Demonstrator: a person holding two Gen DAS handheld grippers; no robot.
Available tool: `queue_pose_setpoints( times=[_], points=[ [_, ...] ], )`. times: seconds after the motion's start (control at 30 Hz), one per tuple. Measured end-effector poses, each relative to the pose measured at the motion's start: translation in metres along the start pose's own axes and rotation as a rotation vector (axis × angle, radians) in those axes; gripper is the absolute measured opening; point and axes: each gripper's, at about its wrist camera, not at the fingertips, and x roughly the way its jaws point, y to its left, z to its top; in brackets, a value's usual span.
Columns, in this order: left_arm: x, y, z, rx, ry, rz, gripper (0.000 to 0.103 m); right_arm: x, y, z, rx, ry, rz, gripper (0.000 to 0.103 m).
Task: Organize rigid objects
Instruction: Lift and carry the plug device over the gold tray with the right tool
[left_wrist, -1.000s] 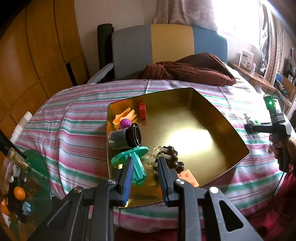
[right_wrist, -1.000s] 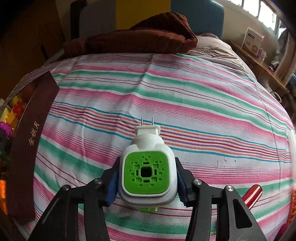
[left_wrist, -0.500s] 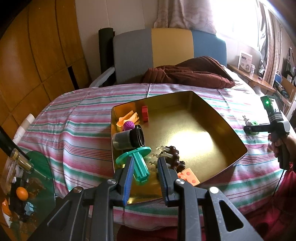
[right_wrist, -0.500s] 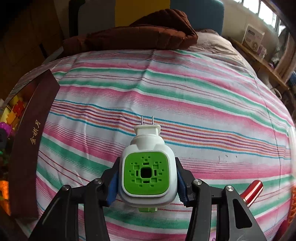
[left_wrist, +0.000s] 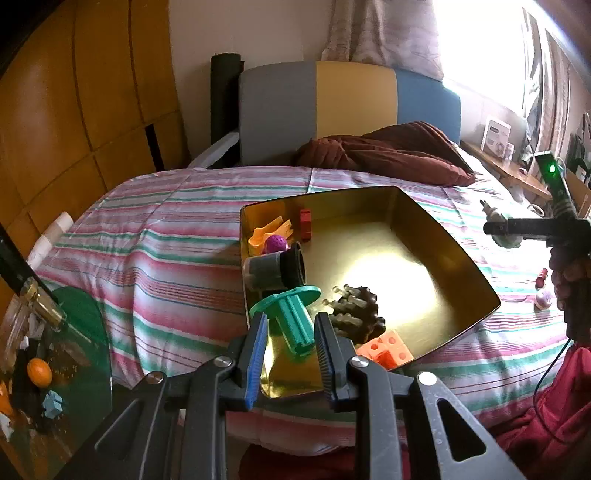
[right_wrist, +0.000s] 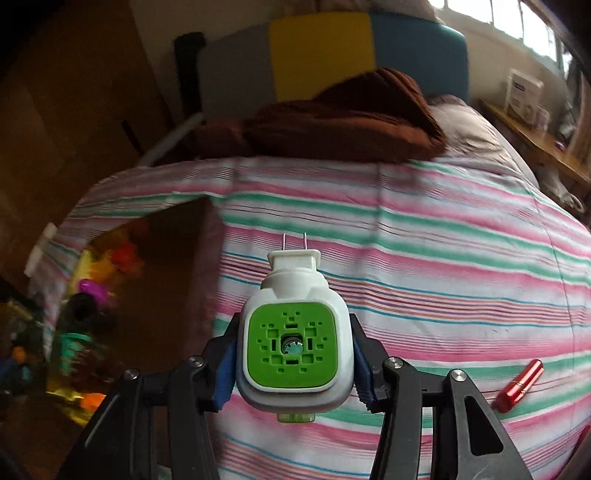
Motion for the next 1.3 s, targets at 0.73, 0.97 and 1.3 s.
queue_pose_setpoints(
  times=[0.73,0.97,1.3],
  points=[
    [0.008,0.03,-0.013,-0.075,0.022,0.017,0.025,0.041,0.175,0.006,-0.175,0.086,0.219,0.052],
    [0.014,0.039,-0.016,-0.098,0.039,0.025,0.025,0.069,0.208,0.006,-0.201,0.145,0.205,0.052],
    [0.024,0.056,-0.019,-0.147,0.064,0.045,0.025,0.112,0.233,0.002,-0.199,0.242,0.166,0.052]
  ],
)
